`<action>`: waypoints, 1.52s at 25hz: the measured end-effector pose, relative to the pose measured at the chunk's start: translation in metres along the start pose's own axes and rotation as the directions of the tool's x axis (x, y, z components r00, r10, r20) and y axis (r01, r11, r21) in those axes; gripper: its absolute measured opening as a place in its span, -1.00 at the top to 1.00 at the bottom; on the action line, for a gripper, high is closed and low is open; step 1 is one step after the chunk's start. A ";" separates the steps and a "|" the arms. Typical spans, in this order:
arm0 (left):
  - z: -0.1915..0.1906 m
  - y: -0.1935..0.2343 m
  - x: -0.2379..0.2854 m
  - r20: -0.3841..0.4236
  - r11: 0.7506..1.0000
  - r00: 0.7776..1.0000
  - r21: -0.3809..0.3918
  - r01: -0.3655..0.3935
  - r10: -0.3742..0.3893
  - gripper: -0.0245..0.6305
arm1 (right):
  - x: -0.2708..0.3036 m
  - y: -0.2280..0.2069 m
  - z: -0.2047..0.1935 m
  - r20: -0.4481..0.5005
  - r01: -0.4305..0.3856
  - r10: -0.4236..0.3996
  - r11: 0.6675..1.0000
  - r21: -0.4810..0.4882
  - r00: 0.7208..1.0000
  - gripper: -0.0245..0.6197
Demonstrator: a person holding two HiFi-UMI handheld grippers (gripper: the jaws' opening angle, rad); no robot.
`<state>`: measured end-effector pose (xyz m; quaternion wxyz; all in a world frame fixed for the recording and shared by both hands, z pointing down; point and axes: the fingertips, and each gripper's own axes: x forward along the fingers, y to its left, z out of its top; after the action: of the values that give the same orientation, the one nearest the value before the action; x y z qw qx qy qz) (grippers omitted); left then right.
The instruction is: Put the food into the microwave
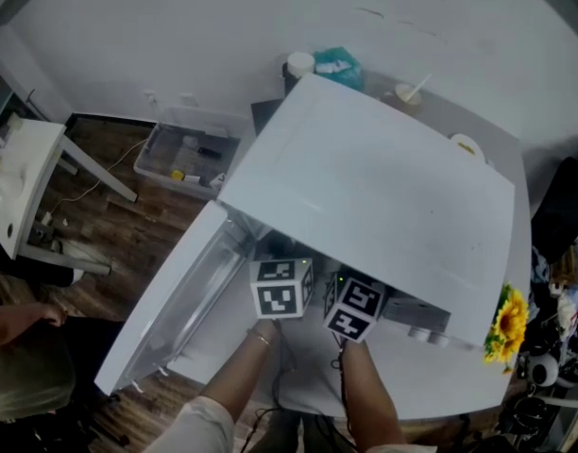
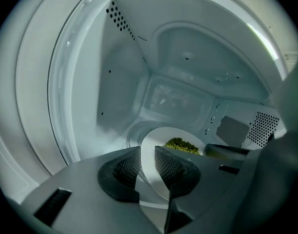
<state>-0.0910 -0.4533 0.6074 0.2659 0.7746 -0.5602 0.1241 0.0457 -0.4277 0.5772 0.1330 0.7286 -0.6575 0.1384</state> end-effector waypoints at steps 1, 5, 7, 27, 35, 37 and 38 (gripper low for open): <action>0.000 0.000 0.001 -0.005 1.000 1.000 0.002 -0.003 0.003 0.66 | 0.001 -0.001 0.000 0.000 0.003 -0.003 1.000 -0.006 1.000 0.69; -0.005 0.000 0.001 -0.015 1.000 1.000 0.008 -0.025 0.025 0.66 | 0.000 -0.003 0.000 0.003 0.005 -0.005 1.000 -0.012 1.000 0.69; -0.006 0.000 0.001 -0.015 1.000 0.999 0.002 -0.028 0.028 0.66 | 0.000 -0.002 -0.001 0.003 -0.001 0.001 1.000 -0.001 1.000 0.69; -0.006 -0.019 -0.099 0.094 0.999 0.995 0.015 -0.047 0.046 0.89 | -0.079 0.036 0.011 0.043 -0.244 0.243 0.970 0.019 0.969 0.84; -0.010 -0.066 -0.170 0.118 1.000 0.993 0.025 -0.012 0.009 0.90 | -0.164 0.030 0.017 0.038 -0.344 0.344 0.939 -0.005 0.938 0.85; -0.011 -0.079 -0.189 0.129 0.999 0.992 0.036 -0.008 0.003 0.90 | -0.184 0.022 0.020 0.045 -0.351 0.351 0.936 -0.008 0.935 0.84; -0.012 -0.085 -0.199 0.133 0.999 0.991 0.042 -0.006 0.001 0.90 | -0.193 0.018 0.021 0.046 -0.354 0.354 0.935 -0.008 0.934 0.85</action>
<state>-0.0786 -0.2677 0.4972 0.2114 0.7856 -0.5753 0.0842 0.0092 -0.2594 0.4847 0.0903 0.6017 -0.7806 0.1429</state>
